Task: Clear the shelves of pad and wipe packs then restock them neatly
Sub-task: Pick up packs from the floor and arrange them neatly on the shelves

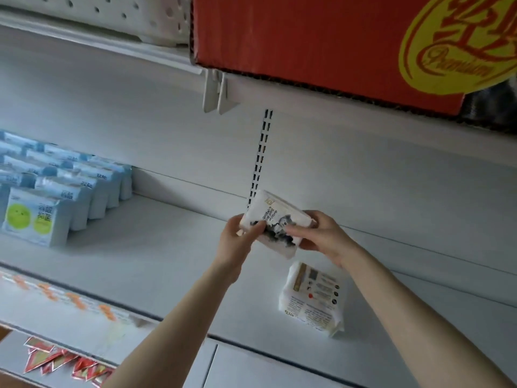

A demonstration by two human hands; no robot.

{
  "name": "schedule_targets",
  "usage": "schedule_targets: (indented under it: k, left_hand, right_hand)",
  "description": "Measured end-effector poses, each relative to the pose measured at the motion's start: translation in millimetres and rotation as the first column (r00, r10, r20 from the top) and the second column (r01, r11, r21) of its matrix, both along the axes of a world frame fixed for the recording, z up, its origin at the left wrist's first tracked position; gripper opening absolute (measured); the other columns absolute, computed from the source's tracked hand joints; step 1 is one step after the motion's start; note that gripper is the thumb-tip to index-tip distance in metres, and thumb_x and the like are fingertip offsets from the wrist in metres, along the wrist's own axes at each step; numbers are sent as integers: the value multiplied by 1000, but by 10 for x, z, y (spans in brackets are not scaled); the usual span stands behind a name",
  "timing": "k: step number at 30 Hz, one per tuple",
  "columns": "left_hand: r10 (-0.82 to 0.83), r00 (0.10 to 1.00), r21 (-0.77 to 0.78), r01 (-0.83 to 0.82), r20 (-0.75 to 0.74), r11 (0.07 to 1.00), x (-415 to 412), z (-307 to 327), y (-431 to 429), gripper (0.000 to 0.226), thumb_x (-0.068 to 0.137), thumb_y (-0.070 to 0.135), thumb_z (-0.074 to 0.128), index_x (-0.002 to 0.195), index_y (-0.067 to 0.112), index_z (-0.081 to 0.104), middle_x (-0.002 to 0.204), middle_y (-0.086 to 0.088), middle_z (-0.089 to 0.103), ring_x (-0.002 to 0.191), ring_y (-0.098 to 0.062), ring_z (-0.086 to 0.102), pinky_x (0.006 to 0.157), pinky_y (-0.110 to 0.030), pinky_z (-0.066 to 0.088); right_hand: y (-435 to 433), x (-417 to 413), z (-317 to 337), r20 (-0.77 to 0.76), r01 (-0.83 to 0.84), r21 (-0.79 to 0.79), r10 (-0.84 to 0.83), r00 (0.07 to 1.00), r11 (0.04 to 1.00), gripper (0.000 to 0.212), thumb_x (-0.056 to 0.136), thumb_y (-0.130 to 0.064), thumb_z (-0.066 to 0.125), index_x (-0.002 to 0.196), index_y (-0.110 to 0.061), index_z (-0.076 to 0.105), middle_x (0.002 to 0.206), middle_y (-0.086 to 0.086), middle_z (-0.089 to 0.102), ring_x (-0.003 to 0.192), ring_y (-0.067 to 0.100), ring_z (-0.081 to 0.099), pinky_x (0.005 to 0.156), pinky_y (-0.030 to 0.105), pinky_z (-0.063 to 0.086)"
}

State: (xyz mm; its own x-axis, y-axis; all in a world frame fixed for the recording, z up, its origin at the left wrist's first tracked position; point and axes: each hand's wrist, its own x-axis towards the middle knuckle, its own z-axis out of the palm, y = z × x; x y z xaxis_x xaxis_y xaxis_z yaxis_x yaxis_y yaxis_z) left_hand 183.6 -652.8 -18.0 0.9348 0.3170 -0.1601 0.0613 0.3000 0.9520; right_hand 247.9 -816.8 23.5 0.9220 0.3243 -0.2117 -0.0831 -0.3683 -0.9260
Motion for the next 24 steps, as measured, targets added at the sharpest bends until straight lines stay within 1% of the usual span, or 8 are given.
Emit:
schedule_targets:
  k: [4,5,6,8,10,15,19,24]
  left_hand:
    - [-19,988,287,62,-151,956,276,-97,115,34,91,2,49,125,4,56,128,-21,56,115,-34,54,89,-33,46]
    - [-23,983,317,81,-182,945,323,-124,132,33,91,0,45,121,1,57,121,-24,58,111,-38,55,84,-31,47]
    - [-29,979,338,97,-200,936,351,-150,143,29,90,-1,43,114,2,59,103,-22,63,92,-37,59,70,-25,44]
    - [-33,974,359,114,-225,926,394,-220,153,21,88,-3,41,92,11,57,66,-3,47,55,-17,41,48,-18,29]
    - [-51,971,403,145,-235,904,436,-299,139,22,87,-3,40,77,16,45,66,3,34,56,-11,29,47,-22,22]
    - [-117,965,434,212,-236,875,566,-408,36,35,94,6,41,69,29,32,75,14,33,77,-10,36,57,-15,22]
    - [-190,961,403,259,-203,878,610,-407,-93,22,93,2,37,96,12,57,89,-2,53,82,-14,44,64,-20,33]
    - [-162,952,442,267,-260,856,545,-394,-142,38,97,16,41,133,3,42,130,-13,52,121,-26,47,97,-32,38]
  right_hand:
    - [-74,311,-123,270,50,-287,31,962,956,59,71,-19,81,121,-14,51,109,-3,56,93,14,55,75,22,46]
    - [-80,366,-182,296,58,-346,50,954,937,61,71,-19,80,124,-14,50,108,-3,54,93,13,53,69,17,42]
    - [-86,410,-253,307,58,-384,68,949,922,62,72,-19,80,125,-13,49,109,-2,54,93,13,52,64,15,39]
    - [-92,496,-416,292,33,-422,101,951,906,65,73,-18,79,129,-12,46,112,1,55,91,14,51,59,14,36]
    - [-84,535,-538,261,16,-417,102,960,909,66,74,-15,77,132,-12,44,115,2,53,93,15,50,61,14,37]
    - [-113,585,-663,225,4,-411,98,969,911,66,78,-12,74,135,-13,41,122,7,53,96,16,48,65,17,38]
    - [-83,577,-686,215,8,-386,81,973,923,69,79,-9,72,140,-12,38,130,7,51,106,17,49,86,25,42]
    - [-144,465,-533,89,-105,-404,153,984,909,83,85,-17,67,150,-18,16,149,2,31,136,21,33,109,35,30]
